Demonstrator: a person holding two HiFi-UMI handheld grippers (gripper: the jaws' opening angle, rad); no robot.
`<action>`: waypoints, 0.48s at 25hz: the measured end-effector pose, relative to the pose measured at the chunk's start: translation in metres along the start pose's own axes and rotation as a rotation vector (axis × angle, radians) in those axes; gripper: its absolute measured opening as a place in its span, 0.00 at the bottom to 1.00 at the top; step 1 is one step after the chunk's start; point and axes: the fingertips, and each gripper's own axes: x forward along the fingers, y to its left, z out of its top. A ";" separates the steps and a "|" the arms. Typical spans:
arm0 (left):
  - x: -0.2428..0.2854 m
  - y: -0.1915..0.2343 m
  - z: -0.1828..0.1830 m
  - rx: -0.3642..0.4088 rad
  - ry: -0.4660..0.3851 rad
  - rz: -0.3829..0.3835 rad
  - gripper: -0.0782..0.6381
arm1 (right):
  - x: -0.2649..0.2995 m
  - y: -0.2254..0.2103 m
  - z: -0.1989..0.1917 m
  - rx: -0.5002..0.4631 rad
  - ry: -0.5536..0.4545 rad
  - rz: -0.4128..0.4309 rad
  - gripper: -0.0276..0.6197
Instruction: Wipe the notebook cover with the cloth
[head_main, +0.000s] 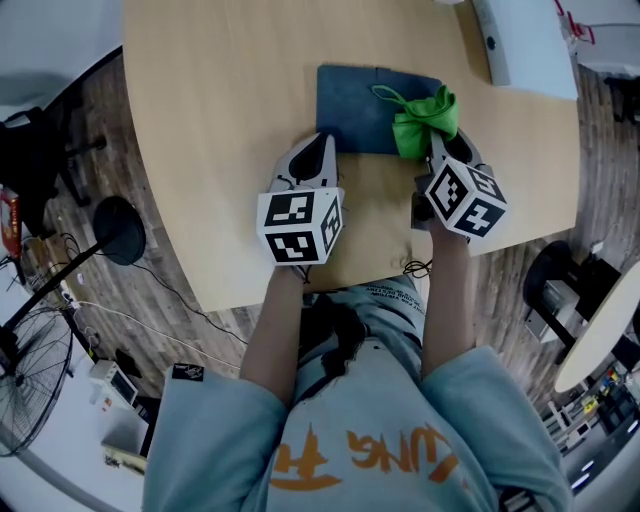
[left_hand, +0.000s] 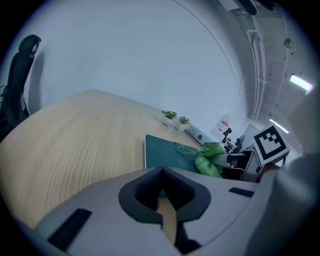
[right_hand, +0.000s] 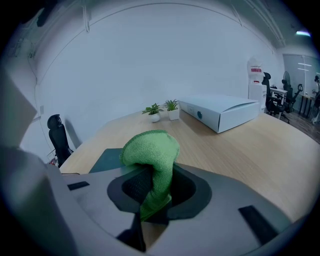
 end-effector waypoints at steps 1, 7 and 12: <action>0.000 0.000 0.000 0.000 0.001 -0.001 0.13 | -0.001 -0.003 0.000 0.004 -0.001 -0.006 0.16; 0.002 -0.006 0.000 -0.003 -0.001 -0.014 0.13 | -0.007 -0.022 0.002 0.023 -0.010 -0.044 0.16; 0.003 -0.004 0.004 -0.026 -0.021 -0.014 0.13 | -0.011 -0.031 0.007 0.009 -0.003 -0.076 0.15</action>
